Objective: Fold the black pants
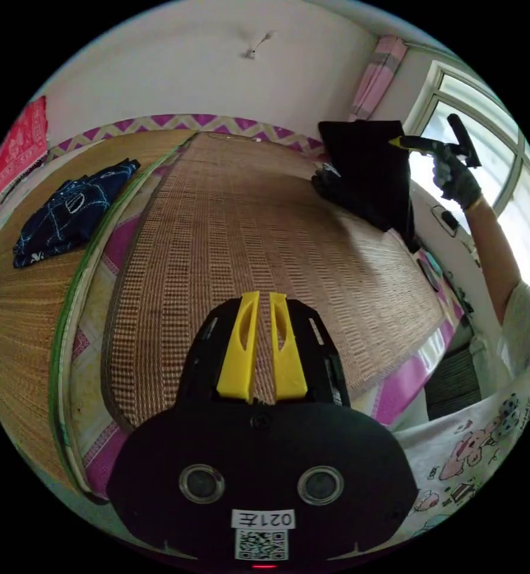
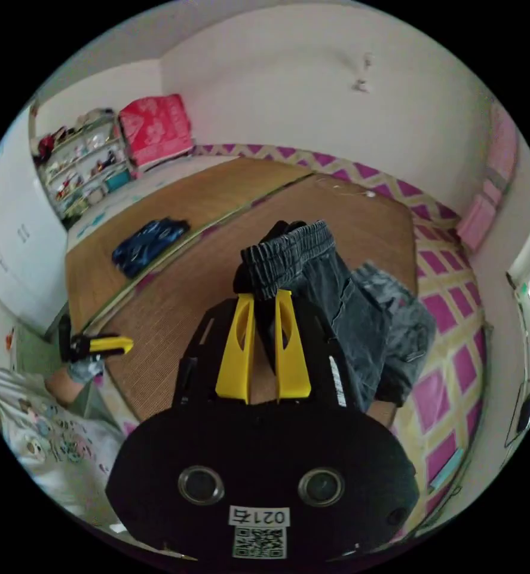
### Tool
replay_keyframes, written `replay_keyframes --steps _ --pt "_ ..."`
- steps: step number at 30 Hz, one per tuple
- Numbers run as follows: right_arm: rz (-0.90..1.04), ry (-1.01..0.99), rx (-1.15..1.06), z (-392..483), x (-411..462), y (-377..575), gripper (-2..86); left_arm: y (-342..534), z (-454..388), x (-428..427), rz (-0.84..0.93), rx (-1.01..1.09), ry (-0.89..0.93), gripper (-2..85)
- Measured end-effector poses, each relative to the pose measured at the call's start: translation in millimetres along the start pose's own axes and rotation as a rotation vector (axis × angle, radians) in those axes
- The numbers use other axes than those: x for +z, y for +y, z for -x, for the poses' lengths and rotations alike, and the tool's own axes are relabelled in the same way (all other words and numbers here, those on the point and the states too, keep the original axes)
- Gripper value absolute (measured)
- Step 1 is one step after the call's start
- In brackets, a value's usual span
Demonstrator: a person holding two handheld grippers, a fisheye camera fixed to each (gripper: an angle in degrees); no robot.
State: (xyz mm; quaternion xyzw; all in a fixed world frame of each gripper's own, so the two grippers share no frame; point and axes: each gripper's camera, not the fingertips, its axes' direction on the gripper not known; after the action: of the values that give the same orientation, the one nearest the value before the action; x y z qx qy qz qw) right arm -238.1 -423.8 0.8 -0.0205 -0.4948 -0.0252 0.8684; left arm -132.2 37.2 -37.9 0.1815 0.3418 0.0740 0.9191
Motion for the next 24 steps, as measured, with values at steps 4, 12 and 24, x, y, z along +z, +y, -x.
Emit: replay_keyframes --steps 4,12,24 --pt "0.175 -0.116 -0.174 143 79 49 5.6 17 -12 -21 0.024 0.011 0.014 -0.9" --pt "0.091 -0.015 -0.281 240 69 112 6.8 53 -3 -45 0.045 -0.055 -0.002 -1.0" --pt "0.056 0.078 -0.344 228 13 139 14.1 68 0 -56 0.02 -0.119 0.023 -1.0"
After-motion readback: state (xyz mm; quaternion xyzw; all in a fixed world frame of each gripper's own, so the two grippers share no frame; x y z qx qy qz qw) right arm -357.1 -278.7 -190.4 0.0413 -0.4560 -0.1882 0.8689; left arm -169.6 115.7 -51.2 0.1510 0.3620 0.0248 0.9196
